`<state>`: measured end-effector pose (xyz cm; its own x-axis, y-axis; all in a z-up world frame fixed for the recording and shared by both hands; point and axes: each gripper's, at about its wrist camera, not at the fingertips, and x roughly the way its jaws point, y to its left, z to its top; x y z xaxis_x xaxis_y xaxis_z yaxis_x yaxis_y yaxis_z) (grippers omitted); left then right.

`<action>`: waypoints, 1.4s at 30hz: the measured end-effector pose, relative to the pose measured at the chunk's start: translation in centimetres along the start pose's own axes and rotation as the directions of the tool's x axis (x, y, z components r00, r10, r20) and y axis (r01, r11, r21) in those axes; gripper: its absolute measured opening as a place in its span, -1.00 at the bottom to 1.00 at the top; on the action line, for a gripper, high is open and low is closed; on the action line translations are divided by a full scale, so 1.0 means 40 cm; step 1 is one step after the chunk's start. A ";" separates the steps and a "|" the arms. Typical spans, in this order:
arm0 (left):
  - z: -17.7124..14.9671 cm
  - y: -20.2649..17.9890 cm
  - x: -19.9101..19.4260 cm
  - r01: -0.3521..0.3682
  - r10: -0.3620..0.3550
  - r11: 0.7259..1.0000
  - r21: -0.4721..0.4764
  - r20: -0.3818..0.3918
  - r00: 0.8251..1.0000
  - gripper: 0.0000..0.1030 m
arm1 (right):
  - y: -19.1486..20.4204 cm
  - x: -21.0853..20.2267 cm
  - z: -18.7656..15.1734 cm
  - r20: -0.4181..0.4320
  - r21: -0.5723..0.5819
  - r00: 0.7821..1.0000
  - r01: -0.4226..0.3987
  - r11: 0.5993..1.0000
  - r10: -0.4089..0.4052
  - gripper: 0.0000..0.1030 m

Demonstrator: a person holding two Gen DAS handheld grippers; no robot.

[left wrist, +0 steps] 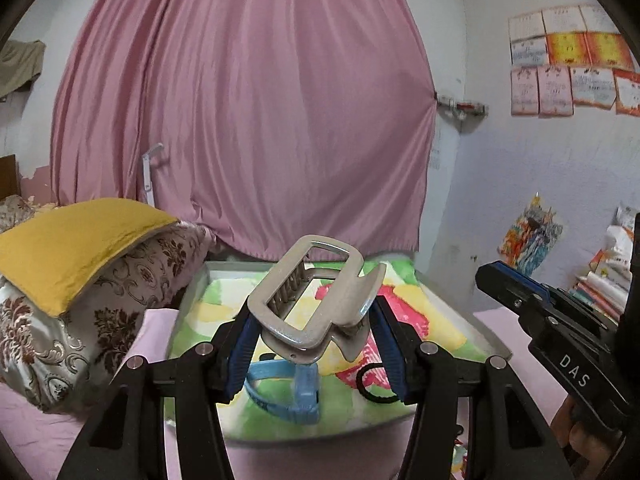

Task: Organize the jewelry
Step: 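Carry the claw clip with the left tool while the right tool carries the ring into the tray, then open both tools over the tray and pull them back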

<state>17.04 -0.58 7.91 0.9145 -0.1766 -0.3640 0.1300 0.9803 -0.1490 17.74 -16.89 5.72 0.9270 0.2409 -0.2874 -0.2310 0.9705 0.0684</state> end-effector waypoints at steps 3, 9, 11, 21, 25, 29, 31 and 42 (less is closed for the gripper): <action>0.008 -0.009 0.052 -0.001 0.002 1.000 0.008 -0.079 0.997 0.02 | -0.031 0.049 -0.011 -0.086 0.034 0.996 0.002 0.999 0.001 -0.75; 0.001 -0.033 0.146 0.015 0.002 0.998 0.056 -0.279 0.960 0.02 | -0.090 0.128 -0.063 -0.272 0.105 0.962 -0.006 0.994 0.034 -0.75; -0.010 -0.041 0.163 0.024 0.001 0.997 0.075 -0.319 0.948 0.02 | -0.104 0.149 -0.075 -0.319 0.112 0.947 -0.001 0.994 0.037 -0.75; -0.011 -0.092 0.200 -0.005 0.083 0.980 0.198 -0.388 0.918 0.02 | -0.138 0.219 -0.123 -0.461 0.164 0.884 0.008 0.986 0.070 -0.75; -0.015 -0.100 0.212 -0.008 0.101 0.974 0.228 -0.401 0.910 0.02 | -0.135 0.218 -0.121 -0.467 0.158 0.882 0.009 0.987 0.067 -0.75; -0.017 -0.105 0.215 -0.010 0.106 0.973 0.230 -0.405 0.908 0.03 | -0.133 0.216 -0.121 -0.461 0.158 0.885 0.005 0.987 0.070 -0.74; -0.015 -0.100 0.211 -0.008 0.094 0.978 0.210 -0.406 0.909 0.03 | -0.131 0.206 -0.118 -0.449 0.159 0.891 0.001 0.987 0.071 -0.72; -0.025 -0.074 0.103 0.024 -0.012 0.999 0.040 -0.287 0.958 0.33 | -0.129 0.054 -0.082 -0.269 0.135 0.963 0.035 0.990 0.003 -0.27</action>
<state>20.04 -4.30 5.94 0.7646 -0.2065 -0.6106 0.1673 0.9784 -0.1213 19.99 -21.40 1.61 0.8130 0.2341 -0.5332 -0.1567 0.9698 0.1868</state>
